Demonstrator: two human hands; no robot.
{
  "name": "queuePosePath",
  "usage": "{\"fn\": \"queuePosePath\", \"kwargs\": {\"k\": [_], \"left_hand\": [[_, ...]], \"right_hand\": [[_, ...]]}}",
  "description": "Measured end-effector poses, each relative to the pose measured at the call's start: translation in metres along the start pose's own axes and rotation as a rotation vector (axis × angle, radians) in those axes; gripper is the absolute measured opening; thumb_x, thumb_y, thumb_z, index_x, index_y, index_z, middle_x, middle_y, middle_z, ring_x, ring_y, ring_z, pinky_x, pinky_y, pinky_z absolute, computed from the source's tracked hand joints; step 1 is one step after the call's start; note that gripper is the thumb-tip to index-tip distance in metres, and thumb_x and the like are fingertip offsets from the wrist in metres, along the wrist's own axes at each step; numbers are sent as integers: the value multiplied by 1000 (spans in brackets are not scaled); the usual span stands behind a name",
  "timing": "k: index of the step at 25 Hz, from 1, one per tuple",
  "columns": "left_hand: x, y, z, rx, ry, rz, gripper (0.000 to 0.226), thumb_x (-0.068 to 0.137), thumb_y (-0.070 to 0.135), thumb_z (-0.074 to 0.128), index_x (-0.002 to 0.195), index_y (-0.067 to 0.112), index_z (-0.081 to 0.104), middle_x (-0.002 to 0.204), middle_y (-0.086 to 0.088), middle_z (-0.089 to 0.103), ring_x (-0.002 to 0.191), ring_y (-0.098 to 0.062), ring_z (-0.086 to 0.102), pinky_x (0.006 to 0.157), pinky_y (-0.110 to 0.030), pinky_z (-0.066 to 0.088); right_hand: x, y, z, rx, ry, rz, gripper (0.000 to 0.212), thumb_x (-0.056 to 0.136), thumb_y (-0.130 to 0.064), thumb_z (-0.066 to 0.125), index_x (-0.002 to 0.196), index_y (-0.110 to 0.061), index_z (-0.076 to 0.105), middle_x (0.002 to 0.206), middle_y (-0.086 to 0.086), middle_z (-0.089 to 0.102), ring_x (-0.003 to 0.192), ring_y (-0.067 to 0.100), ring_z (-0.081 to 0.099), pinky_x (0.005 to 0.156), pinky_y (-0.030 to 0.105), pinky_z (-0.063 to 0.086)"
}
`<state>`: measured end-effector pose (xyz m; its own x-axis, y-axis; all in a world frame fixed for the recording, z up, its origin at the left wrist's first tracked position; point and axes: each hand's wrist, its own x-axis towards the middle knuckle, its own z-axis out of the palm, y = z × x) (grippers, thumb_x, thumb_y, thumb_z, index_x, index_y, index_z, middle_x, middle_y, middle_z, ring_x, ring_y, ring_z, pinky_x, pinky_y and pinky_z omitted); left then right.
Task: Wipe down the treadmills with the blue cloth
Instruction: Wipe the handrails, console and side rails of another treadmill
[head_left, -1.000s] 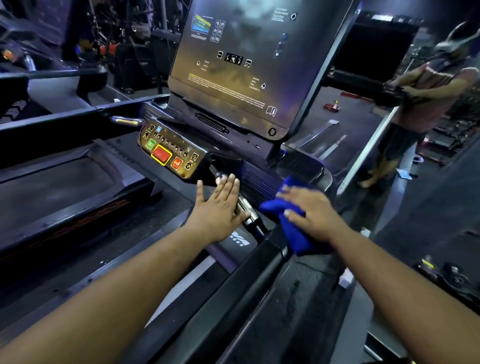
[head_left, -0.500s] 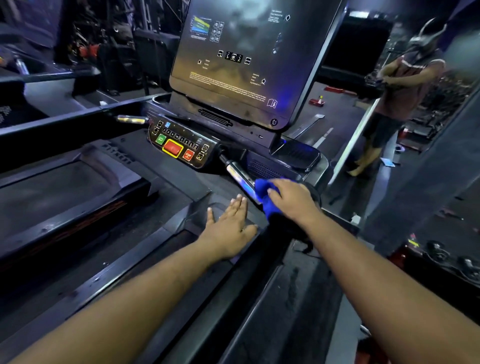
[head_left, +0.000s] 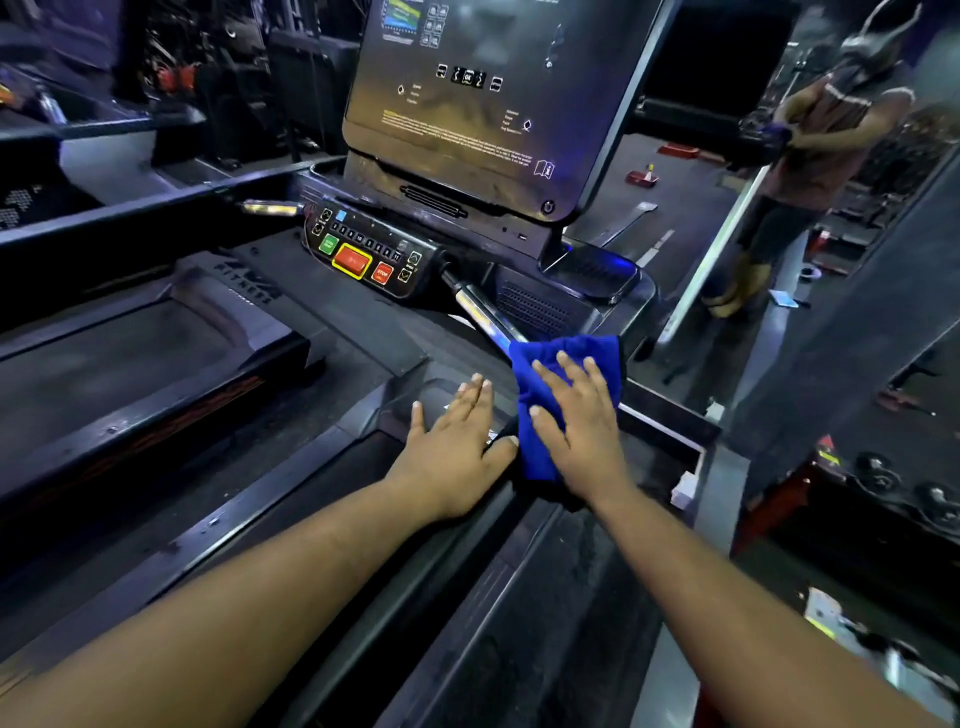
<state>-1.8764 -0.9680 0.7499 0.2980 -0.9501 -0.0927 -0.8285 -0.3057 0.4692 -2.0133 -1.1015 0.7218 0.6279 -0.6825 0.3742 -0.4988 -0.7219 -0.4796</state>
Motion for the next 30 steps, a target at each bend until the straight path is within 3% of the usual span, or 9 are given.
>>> {"fn": "queuePosePath", "kwargs": {"k": [3, 7, 12, 15, 17, 19, 22, 25, 30], "left_hand": [[4, 0, -1, 26, 0, -14, 73, 102, 51, 30, 158, 20, -4, 166, 5, -9, 152, -9, -7, 121, -55, -7], [-20, 0, -2, 33, 5, -30, 70, 103, 45, 31, 158, 18, -2, 167, 3, -8, 153, -11, -5, 121, -55, -6], [-90, -17, -7, 70, 38, 17, 69, 102, 35, 33, 158, 17, -3, 167, 3, -7, 152, -9, -5, 122, -53, -6], [-156, -38, -16, 88, 51, 36, 69, 103, 38, 32, 158, 18, -5, 166, 4, -10, 152, -8, -7, 122, -50, -7], [-206, -53, -19, 113, 33, 56, 68, 104, 38, 30, 158, 18, -7, 166, 4, -13, 152, -7, -9, 122, -50, -9], [-246, -71, -19, 120, 35, 62, 69, 104, 39, 30, 157, 19, -8, 165, 6, -15, 151, -7, -11, 122, -49, -9], [-280, -86, -20, 85, 37, 41, 69, 103, 39, 30, 158, 20, -8, 166, 5, -14, 151, -6, -12, 122, -50, -8], [-301, -91, -18, 15, 45, 29, 69, 103, 37, 29, 158, 20, -9, 165, 6, -15, 151, -5, -12, 122, -50, -8], [-306, -95, -14, -112, 147, -26, 69, 102, 41, 27, 157, 23, -10, 165, 10, -16, 148, 0, -15, 121, -51, -12]], "right_hand": [[27, 34, -8, -101, -79, -90, 71, 82, -68, 36, 140, -32, 52, 154, 2, 41, 148, 26, 25, 115, 62, 23], [35, -1, -5, -10, -32, 273, 72, 75, -58, 39, 137, -27, 56, 158, 6, 35, 150, 30, 16, 116, 59, 21], [-59, -51, 15, 16, -101, -77, 65, 80, -59, 37, 133, -30, 60, 148, -3, 49, 147, 24, 27, 119, 51, 20], [-29, -69, 4, -120, -109, 123, 78, 71, -72, 32, 134, -34, 58, 155, -2, 39, 148, 24, 22, 117, 60, 17], [-36, -108, 9, -198, -126, 294, 62, 80, -64, 45, 130, -32, 61, 154, -4, 40, 148, 22, 20, 117, 64, 14], [-74, -160, 25, -244, -136, 254, 44, 87, -55, 50, 118, -30, 68, 142, -9, 52, 145, 17, 26, 116, 62, 10], [-154, -223, 40, -169, -132, 61, 65, 72, -65, 31, 110, -30, 70, 129, -12, 62, 139, 12, 36, 119, 55, 5], [-170, -221, 31, -128, -181, -53, 71, 71, -69, 31, 121, -34, 66, 139, -12, 55, 143, 11, 31, 119, 55, 2], [-121, -235, 26, -475, -422, 151, 49, 90, -61, 43, 114, -28, 70, 128, -3, 62, 134, 19, 40, 114, 69, 2]]}}
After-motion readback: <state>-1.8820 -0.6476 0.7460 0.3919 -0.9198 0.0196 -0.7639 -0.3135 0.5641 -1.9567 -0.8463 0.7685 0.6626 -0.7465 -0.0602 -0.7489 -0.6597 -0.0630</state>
